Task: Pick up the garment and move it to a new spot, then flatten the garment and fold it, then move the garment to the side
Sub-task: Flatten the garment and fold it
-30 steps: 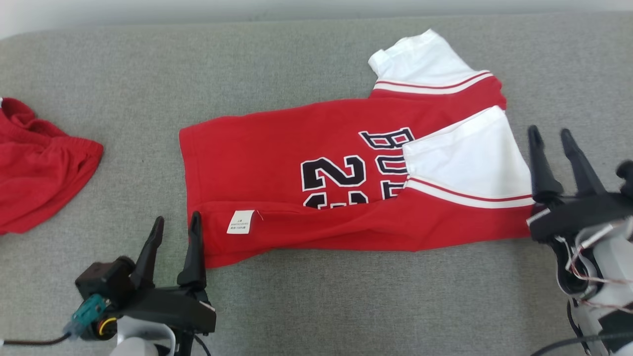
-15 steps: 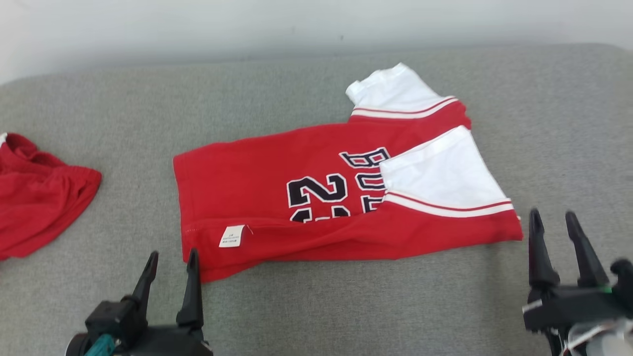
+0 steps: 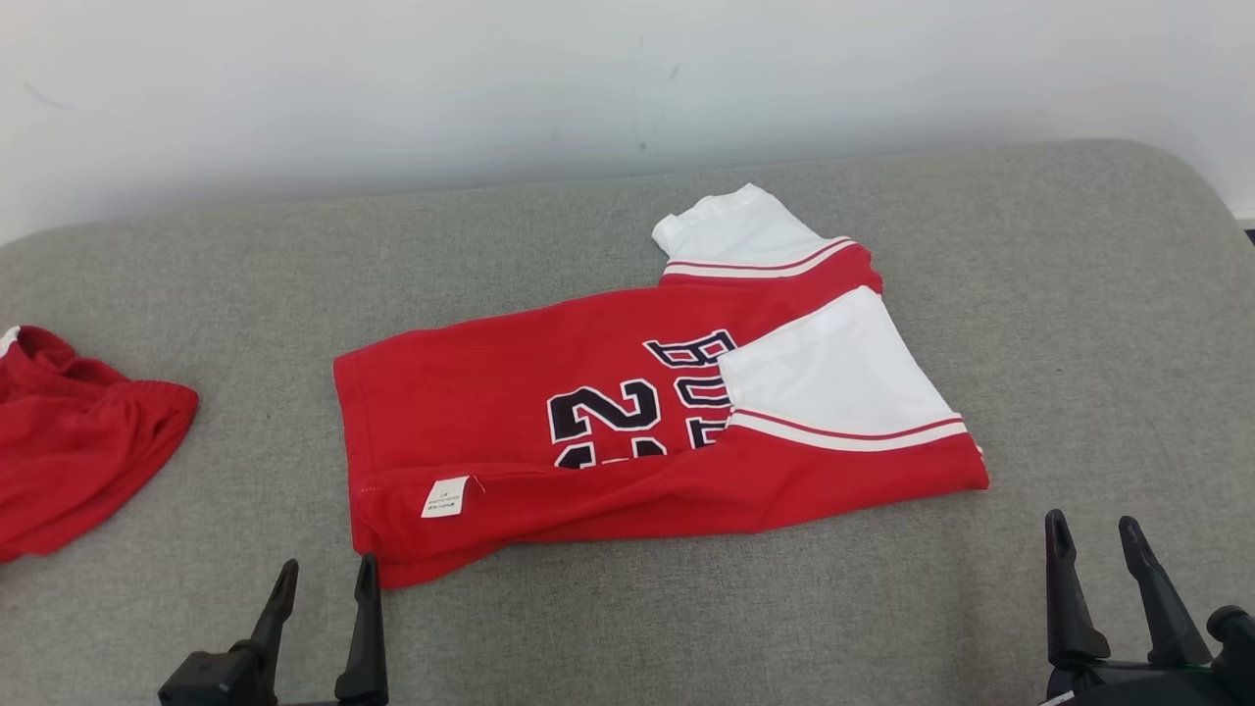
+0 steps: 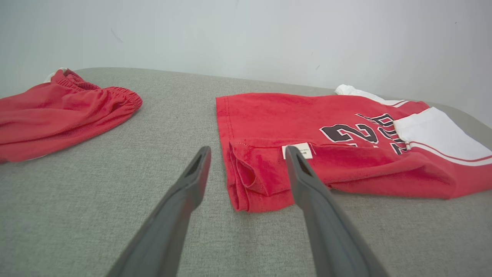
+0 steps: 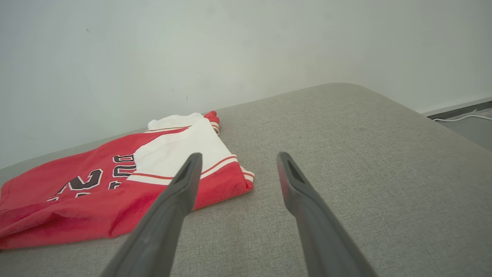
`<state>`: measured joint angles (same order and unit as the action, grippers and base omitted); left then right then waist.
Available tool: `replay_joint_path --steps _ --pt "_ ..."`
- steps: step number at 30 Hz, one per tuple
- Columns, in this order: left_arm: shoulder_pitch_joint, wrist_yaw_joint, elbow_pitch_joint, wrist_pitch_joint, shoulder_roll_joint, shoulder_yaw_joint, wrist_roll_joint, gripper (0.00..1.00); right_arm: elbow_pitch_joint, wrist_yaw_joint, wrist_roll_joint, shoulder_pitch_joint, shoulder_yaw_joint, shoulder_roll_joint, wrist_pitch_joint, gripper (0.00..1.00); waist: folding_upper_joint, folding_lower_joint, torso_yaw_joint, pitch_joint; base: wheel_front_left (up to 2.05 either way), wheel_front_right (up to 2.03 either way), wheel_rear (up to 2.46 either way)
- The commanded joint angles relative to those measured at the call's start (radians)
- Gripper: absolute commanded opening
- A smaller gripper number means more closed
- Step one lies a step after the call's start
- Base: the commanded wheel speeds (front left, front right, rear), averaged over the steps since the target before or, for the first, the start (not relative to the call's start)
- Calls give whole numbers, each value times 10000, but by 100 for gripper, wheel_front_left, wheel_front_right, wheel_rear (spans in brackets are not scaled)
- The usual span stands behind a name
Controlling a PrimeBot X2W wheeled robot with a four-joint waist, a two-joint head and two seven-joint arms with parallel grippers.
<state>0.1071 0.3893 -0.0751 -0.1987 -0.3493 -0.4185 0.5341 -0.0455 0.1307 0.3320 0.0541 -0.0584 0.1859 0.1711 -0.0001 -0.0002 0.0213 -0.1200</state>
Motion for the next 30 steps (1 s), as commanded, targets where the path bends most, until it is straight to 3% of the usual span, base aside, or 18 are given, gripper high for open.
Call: replay_joint_path --steps 1,14,30 --pt "-135 36 -42 9 -65 30 107 100 -100 1 -122 133 65 -59 -57 100 1 2 46 64 0 0 0" --pt "16 4 -9 248 -107 -109 156 100 -191 1 -47 -59 89 2 -336 100 1 2 17 -18 0 0 0" --pt "1013 -562 1195 663 300 -332 685 100 2790 1 723 -2531 -1079 1021 44 100 1 2 -137 -1239 0 0 0"
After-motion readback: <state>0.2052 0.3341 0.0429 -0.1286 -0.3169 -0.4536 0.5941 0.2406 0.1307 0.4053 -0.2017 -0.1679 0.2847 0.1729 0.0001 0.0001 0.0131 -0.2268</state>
